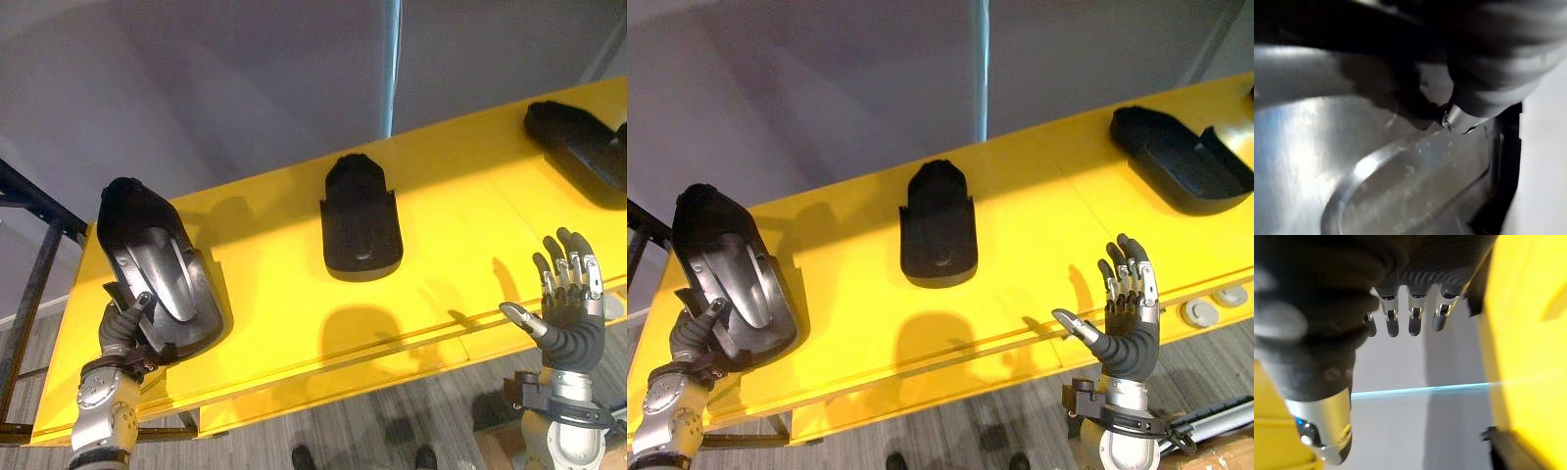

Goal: Walk over and take plastic housings, then place them on the shelf

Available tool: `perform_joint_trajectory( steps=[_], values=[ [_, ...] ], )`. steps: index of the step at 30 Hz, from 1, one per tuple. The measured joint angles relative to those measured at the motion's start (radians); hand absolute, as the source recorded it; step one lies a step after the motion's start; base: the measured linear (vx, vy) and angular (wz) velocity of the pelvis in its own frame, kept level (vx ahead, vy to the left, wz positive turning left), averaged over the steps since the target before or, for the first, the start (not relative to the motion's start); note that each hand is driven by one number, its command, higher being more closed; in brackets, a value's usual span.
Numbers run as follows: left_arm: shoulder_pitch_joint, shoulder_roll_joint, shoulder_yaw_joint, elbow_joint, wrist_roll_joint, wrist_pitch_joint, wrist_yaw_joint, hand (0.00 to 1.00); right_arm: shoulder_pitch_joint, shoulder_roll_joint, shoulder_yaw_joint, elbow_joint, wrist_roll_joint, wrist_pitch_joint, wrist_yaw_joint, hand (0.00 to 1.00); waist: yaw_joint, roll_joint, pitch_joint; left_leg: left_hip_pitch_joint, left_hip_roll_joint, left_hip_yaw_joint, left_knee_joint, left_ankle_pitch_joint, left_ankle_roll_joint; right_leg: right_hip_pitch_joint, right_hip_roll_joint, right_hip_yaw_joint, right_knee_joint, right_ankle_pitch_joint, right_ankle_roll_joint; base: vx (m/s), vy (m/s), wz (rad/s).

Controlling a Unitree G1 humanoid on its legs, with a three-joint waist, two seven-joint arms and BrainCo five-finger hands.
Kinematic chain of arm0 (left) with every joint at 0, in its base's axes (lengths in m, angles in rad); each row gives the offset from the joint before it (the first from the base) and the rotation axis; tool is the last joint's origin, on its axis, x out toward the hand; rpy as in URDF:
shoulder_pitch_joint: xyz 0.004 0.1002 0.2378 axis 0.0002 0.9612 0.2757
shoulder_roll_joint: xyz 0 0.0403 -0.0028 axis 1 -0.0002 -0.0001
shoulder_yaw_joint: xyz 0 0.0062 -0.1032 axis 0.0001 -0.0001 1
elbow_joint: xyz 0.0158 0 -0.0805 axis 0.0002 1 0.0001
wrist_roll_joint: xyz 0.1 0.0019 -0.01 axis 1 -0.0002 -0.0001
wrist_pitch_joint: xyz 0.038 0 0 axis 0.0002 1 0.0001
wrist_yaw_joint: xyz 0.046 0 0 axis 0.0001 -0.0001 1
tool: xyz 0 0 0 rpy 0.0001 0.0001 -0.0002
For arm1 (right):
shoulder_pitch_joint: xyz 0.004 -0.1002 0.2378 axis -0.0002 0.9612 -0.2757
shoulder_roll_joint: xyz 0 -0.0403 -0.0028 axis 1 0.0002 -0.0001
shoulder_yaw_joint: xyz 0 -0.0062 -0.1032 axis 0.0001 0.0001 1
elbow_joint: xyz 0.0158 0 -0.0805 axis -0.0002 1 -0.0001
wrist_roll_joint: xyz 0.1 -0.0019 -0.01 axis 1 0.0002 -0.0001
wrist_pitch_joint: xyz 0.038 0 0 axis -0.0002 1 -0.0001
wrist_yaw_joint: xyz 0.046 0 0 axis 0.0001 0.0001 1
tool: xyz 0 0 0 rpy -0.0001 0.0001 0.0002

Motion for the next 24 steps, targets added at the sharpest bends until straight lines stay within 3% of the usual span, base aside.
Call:
perform_joint_trajectory(
  steps=[2,8,9,15,24],
  values=[
    [-0.019,0.039,0.0,0.015,-0.011,0.006,-0.007,1.0,0.012,-0.005,-0.013,0.0,-0.071,0.002,-0.074,0.0,-0.012,0.002,0.027,-0.004,-0.001,0.002,-0.009,0.006,0.003,-0.012,0.0,0.002,0.002,-0.001,-0.001,-0.04,0.005,-0.02],
    [-0.035,0.094,0.004,0.016,0.001,0.038,0.004,1.0,0.024,-0.004,-0.055,0.0,-0.089,-0.003,-0.126,0.0,-0.019,0.0,0.065,-0.013,-0.001,0.016,-0.008,0.007,0.004,-0.033,0.001,0.017,0.01,-0.001,-0.001,-0.01,0.007,-0.05],
    [-0.043,0.101,0.004,0.017,0.019,0.042,0.012,0.0,0.024,-0.004,-0.056,0.0,-0.095,-0.003,-0.138,0.0,-0.02,-0.001,0.073,-0.014,-0.001,0.017,-0.007,0.007,0.004,-0.035,0.001,0.018,0.015,-0.001,-0.001,0.0,0.0,0.0],
    [-0.095,0.148,-0.003,0.039,0.105,0.058,0.045,0.0,0.028,-0.003,-0.067,0.0,-0.097,-0.002,-0.172,0.0,-0.021,-0.005,0.092,-0.03,0.0,0.017,-0.003,0.007,0.004,-0.047,0.002,0.018,0.019,0.0,-0.001,0.0,0.0,0.0],
    [-0.172,0.216,-0.006,0.085,0.179,0.064,0.113,0.0,0.043,-0.001,-0.064,0.001,-0.093,-0.004,-0.157,0.0,-0.024,-0.029,0.108,-0.018,0.002,0.019,0.0,0.007,0.004,-0.038,0.003,0.021,0.02,0.003,0.002,0.0,0.001,-0.01]
  ],
)
